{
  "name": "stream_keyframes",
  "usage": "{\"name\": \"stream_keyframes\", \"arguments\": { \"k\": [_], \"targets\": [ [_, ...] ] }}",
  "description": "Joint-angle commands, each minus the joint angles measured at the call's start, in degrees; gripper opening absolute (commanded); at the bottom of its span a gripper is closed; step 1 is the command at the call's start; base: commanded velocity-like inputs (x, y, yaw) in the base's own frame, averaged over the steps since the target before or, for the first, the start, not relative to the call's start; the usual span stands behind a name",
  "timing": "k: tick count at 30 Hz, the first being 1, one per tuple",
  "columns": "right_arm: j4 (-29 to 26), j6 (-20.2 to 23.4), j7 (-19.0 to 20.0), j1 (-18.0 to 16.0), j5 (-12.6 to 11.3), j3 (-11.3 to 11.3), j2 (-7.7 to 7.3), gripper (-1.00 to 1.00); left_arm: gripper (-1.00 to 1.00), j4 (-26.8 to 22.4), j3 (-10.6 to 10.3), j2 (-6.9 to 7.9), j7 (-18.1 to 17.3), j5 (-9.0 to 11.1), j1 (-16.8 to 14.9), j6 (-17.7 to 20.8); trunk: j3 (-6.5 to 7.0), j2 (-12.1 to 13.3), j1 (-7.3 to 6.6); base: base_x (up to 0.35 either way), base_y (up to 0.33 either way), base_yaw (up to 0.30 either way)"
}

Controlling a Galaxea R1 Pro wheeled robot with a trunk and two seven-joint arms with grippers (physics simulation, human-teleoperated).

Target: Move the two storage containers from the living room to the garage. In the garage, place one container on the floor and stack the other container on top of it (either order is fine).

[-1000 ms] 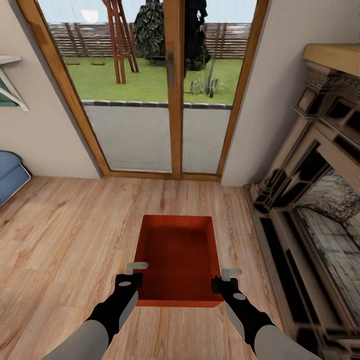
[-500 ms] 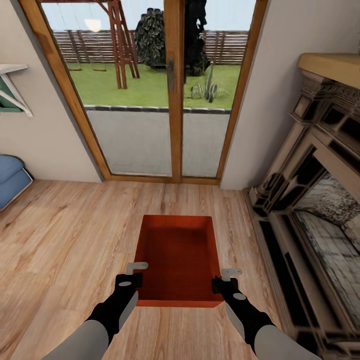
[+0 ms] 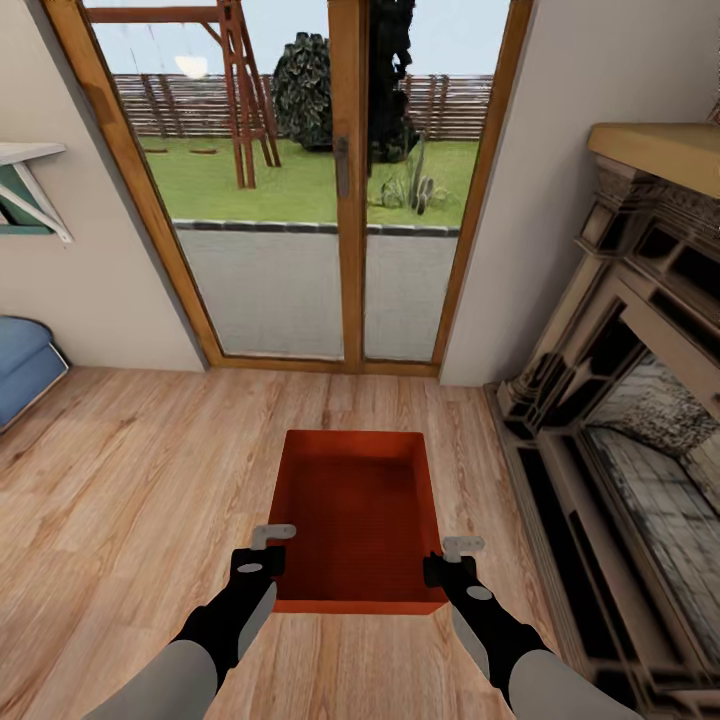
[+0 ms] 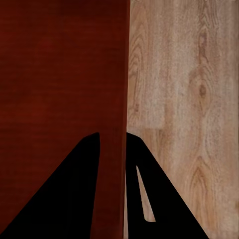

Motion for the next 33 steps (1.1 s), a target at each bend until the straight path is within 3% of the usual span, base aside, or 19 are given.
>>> {"name": "stream_keyframes", "arguments": {
  "k": [1, 33],
  "targets": [
    [0.01, -0.18, -0.55, -0.07, 0.02, -0.54, -0.1, -1.0, -1.0, -0.13, -0.24, 0.21, 0.72, -0.18, -0.01, 0.49, 0.0, -0.1, 0.03, 0.0, 0.0, 0.0],
    [0.01, -0.19, -0.55, -0.07, 0.02, -0.49, -0.07, -1.0, -1.0, -0.23, -0.24, 0.04, 1.04, -0.18, -0.04, 0.4, 2.84, -0.1, 0.03, 0.0, 0.0, 0.0]
  ]
}}
